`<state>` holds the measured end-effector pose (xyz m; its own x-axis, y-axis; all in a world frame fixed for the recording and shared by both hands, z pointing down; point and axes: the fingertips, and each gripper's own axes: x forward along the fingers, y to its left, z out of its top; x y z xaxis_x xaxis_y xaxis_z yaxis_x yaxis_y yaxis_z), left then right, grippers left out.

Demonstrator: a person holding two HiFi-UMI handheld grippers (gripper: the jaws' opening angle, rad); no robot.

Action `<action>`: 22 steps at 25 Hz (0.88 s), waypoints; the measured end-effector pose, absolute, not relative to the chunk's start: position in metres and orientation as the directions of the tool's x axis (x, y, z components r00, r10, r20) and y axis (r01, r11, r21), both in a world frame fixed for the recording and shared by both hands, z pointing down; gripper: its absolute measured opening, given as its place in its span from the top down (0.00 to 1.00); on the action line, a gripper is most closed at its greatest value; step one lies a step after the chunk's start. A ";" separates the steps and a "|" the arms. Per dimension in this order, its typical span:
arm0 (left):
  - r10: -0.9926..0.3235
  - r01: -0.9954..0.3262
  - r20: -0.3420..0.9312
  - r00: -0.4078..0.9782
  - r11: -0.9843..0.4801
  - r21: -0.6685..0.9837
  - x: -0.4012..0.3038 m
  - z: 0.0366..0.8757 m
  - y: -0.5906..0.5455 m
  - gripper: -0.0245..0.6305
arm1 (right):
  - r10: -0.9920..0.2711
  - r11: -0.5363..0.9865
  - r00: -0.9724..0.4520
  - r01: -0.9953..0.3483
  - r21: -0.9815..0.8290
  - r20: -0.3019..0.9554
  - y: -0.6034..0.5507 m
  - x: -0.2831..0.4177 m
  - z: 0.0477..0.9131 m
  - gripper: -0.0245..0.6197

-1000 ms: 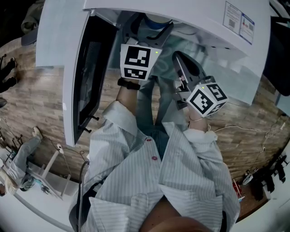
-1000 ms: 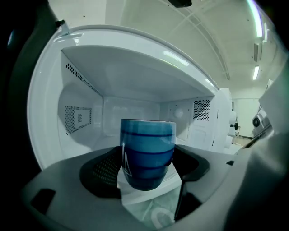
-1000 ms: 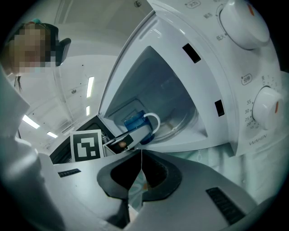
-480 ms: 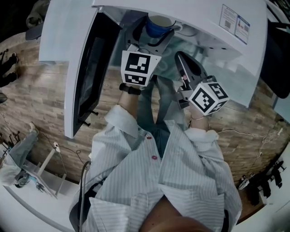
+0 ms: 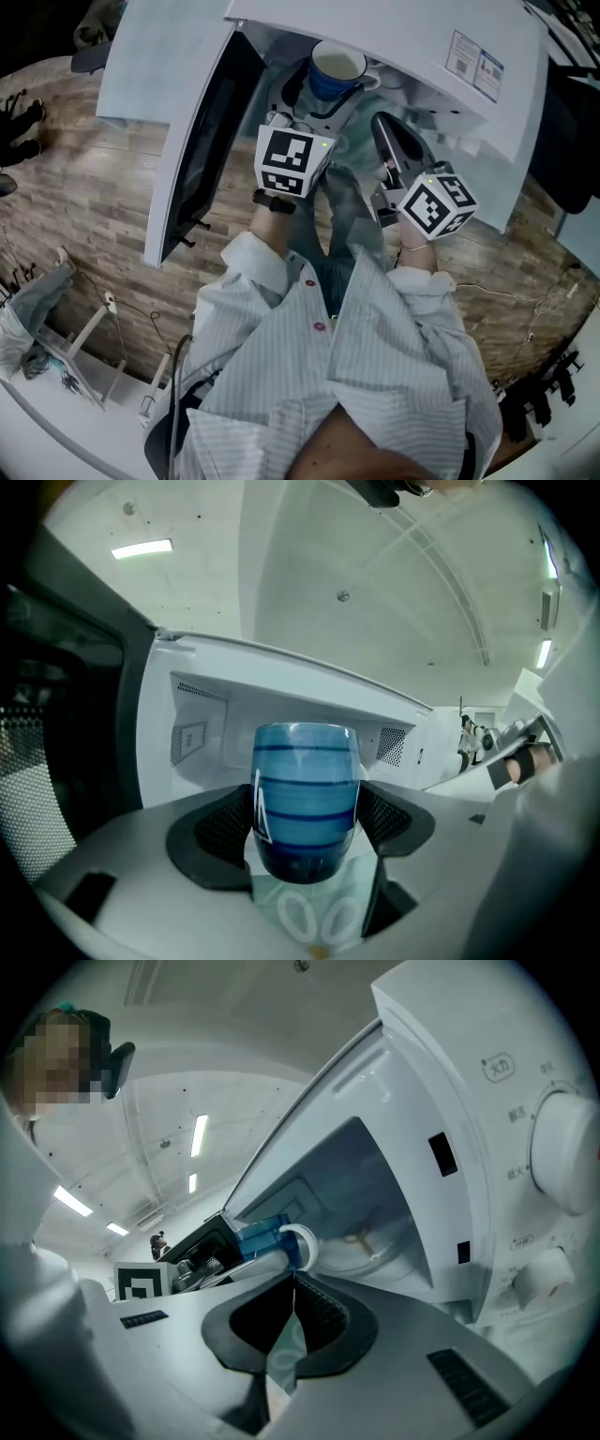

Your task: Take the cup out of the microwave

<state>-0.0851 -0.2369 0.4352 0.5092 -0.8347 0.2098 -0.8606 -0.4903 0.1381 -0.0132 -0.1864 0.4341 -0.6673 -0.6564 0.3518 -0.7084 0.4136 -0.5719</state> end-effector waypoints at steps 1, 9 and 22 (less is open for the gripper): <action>-0.836 -0.862 0.208 0.507 -0.488 0.139 -0.086 0.432 -0.234 0.41 | -0.655 0.417 -0.668 -0.708 -0.570 0.352 -0.187 -0.013 0.432 0.91; -0.832 -0.858 0.212 0.513 -0.496 0.131 -0.097 0.413 -0.215 0.41 | -0.651 0.436 -0.679 -0.701 -0.564 0.340 -0.191 -0.021 0.415 0.91; -0.831 -0.848 0.182 0.526 -0.495 0.190 -0.102 0.374 -0.195 0.41 | -0.650 0.477 -0.691 -0.695 -0.539 0.316 -0.195 -0.021 0.387 0.91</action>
